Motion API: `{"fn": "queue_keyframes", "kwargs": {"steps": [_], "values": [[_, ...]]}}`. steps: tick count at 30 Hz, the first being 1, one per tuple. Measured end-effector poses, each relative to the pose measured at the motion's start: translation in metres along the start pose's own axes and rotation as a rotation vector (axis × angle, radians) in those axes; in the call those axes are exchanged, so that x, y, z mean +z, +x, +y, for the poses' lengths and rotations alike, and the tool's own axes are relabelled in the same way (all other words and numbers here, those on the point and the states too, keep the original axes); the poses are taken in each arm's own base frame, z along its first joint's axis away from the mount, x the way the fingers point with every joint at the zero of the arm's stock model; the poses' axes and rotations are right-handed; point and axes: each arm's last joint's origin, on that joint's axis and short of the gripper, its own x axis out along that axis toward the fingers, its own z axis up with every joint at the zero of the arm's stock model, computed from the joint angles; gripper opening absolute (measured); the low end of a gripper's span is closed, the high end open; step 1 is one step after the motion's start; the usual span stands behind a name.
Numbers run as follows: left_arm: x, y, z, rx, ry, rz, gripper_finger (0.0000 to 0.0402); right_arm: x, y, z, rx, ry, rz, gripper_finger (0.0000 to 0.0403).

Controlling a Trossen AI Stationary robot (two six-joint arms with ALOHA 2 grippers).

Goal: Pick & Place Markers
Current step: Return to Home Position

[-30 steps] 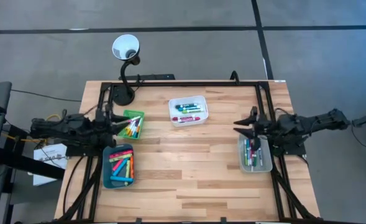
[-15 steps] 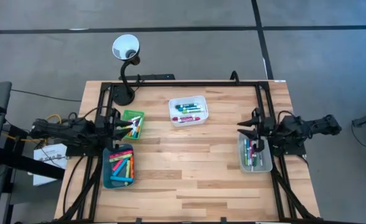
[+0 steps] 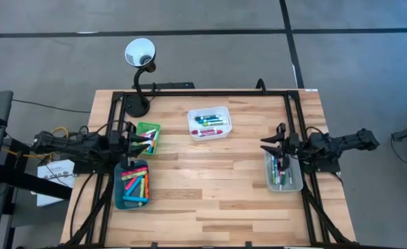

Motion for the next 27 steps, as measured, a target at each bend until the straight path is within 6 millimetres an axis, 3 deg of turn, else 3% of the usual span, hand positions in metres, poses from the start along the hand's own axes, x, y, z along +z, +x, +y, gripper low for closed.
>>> {"fn": "queue_keyframes", "kwargs": {"steps": [27], "values": [[-0.019,0.01,-0.004,-0.009,0.044,0.175,0.0104,-0.001,0.0,-0.001,-0.029,-0.03,0.007,0.0113]]}}
